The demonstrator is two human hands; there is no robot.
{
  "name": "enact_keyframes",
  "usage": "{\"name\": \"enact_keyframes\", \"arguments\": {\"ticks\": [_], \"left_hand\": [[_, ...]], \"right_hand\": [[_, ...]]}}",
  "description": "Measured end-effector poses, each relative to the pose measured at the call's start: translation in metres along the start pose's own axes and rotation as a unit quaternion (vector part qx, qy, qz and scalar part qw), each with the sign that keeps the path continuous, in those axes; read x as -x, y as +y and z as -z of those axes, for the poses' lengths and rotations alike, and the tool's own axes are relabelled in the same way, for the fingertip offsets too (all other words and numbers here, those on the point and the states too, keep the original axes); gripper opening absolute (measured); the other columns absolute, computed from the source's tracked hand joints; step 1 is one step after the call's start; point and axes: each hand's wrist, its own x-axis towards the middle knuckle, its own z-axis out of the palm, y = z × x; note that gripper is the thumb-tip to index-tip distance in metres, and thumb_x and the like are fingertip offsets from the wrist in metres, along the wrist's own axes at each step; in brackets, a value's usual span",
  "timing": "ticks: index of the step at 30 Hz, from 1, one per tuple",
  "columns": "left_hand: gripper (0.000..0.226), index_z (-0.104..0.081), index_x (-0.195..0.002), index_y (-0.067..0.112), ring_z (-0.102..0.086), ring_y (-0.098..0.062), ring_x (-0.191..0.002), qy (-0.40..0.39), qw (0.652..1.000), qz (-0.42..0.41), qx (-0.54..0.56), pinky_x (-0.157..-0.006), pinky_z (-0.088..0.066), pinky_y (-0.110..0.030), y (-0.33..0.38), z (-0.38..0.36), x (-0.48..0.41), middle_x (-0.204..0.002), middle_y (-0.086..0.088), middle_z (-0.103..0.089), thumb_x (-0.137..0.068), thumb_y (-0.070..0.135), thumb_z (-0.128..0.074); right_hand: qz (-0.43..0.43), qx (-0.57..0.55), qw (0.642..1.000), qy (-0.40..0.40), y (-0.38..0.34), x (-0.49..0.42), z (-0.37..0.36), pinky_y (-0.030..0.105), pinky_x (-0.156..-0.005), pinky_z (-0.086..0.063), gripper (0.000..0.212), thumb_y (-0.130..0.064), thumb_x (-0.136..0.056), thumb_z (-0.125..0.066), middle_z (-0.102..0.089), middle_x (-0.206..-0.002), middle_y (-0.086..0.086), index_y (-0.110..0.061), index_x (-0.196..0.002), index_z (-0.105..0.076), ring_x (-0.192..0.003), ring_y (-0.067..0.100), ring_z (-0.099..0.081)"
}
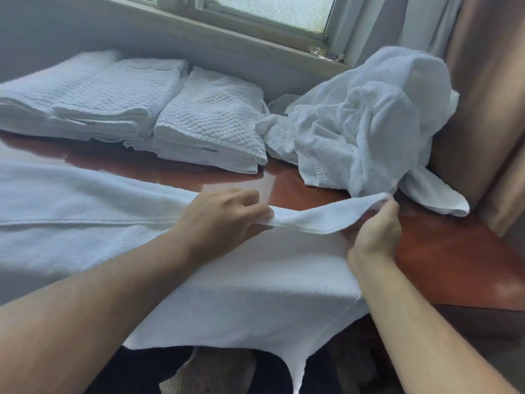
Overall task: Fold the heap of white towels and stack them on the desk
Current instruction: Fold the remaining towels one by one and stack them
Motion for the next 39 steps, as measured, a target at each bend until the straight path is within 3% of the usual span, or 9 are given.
{"name": "enact_keyframes", "arguments": {"ticks": [2,7,11,14,18,23,25,29,39], "left_hand": [[0.014,-0.076,-0.089,0.017,-0.059,-0.029,-0.063,-0.015,1.000,-0.001,0.011,-0.046,-0.041,-0.031,0.001,0.001,-0.001,-0.073,-0.004,-0.060,-0.088,0.032,-0.077],[0.050,-0.061,-0.131,0.021,-0.058,-0.029,-0.102,-0.110,0.988,0.095,-0.058,-0.077,-0.048,-0.041,-0.003,0.001,0.002,-0.113,-0.003,-0.062,-0.087,0.045,-0.067],[0.051,-0.059,-0.134,0.024,-0.054,-0.032,-0.107,-0.113,0.963,0.231,-0.086,-0.091,-0.041,-0.045,-0.017,0.012,0.026,-0.120,-0.003,-0.061,-0.084,0.031,-0.066],[0.034,-0.072,-0.114,0.020,-0.059,-0.034,-0.098,-0.068,0.974,0.215,-0.039,-0.087,-0.043,-0.045,-0.016,0.015,0.033,-0.109,-0.003,-0.068,-0.086,0.016,-0.055],[0.035,-0.070,-0.102,0.010,-0.059,-0.034,-0.083,-0.013,0.992,0.125,-0.018,-0.072,-0.047,-0.047,-0.009,0.025,0.031,-0.095,-0.006,-0.067,-0.082,0.020,-0.043],[0.027,-0.062,-0.078,0.007,-0.054,-0.036,-0.063,-0.033,0.996,0.083,-0.001,-0.055,-0.043,-0.041,-0.003,0.033,0.036,-0.073,-0.005,-0.059,-0.079,0.028,-0.045],[0.030,-0.060,-0.071,0.009,-0.055,-0.036,-0.059,-0.065,0.994,0.088,-0.014,-0.050,-0.043,-0.038,-0.002,0.033,0.035,-0.066,-0.003,-0.058,-0.074,0.035,-0.045],[0.043,-0.066,-0.083,0.015,-0.064,-0.034,-0.071,-0.134,0.982,0.110,-0.068,-0.053,-0.043,-0.032,-0.003,0.031,0.037,-0.079,0.002,-0.068,-0.071,0.048,-0.039],[0.030,-0.058,-0.087,0.022,-0.064,-0.034,-0.077,-0.123,0.979,0.132,-0.097,-0.056,-0.032,-0.032,-0.019,0.006,0.021,-0.085,0.003,-0.068,-0.076,0.044,-0.041]], "right_hand": [[-0.017,0.023,0.998,-0.054,-0.005,-0.001,0.012,0.037,-0.067,-0.048,0.034,-0.058,-0.082,-0.054,-0.054,-0.071,-0.005,-0.027,-0.069,-0.052,-0.073,0.020,-0.057],[-0.031,0.127,0.967,-0.219,-0.012,-0.010,0.030,0.030,-0.056,-0.043,0.031,-0.015,-0.072,-0.062,-0.055,-0.070,0.002,-0.018,-0.101,-0.051,-0.063,0.016,-0.052],[0.004,0.255,0.897,-0.360,-0.017,-0.017,0.054,0.026,-0.064,-0.053,0.039,-0.020,-0.081,-0.065,-0.057,-0.070,0.007,-0.039,-0.115,-0.064,-0.070,0.025,-0.058],[0.036,0.205,0.934,-0.291,-0.010,-0.021,0.061,0.041,-0.070,-0.049,0.038,-0.012,-0.079,-0.057,-0.056,-0.076,0.015,-0.032,-0.109,-0.072,-0.074,0.029,-0.054],[0.041,0.099,0.975,-0.192,-0.012,-0.021,0.066,0.030,-0.060,-0.047,0.041,-0.005,-0.066,-0.044,-0.059,-0.066,0.007,-0.017,-0.085,-0.078,-0.065,0.021,-0.057],[0.008,0.303,0.905,-0.298,-0.032,-0.024,0.070,0.037,-0.061,-0.034,0.048,-0.049,-0.077,-0.051,-0.051,-0.067,0.018,-0.008,-0.058,-0.069,-0.067,0.032,-0.046],[-0.019,0.370,0.864,-0.339,-0.043,-0.023,0.070,0.035,-0.065,-0.040,0.044,-0.052,-0.077,-0.058,-0.062,-0.077,0.018,-0.014,-0.068,-0.076,-0.075,0.033,-0.056],[-0.019,0.520,0.779,-0.351,-0.048,-0.014,0.068,0.024,-0.081,-0.047,0.022,-0.033,-0.087,-0.066,-0.072,-0.103,-0.016,-0.045,-0.104,-0.073,-0.098,0.001,-0.065],[0.148,0.522,0.806,-0.238,-0.008,-0.023,0.037,0.004,-0.056,-0.041,0.012,-0.024,-0.089,-0.060,-0.062,-0.091,-0.018,-0.035,-0.094,-0.063,-0.074,-0.008,-0.058]]}}
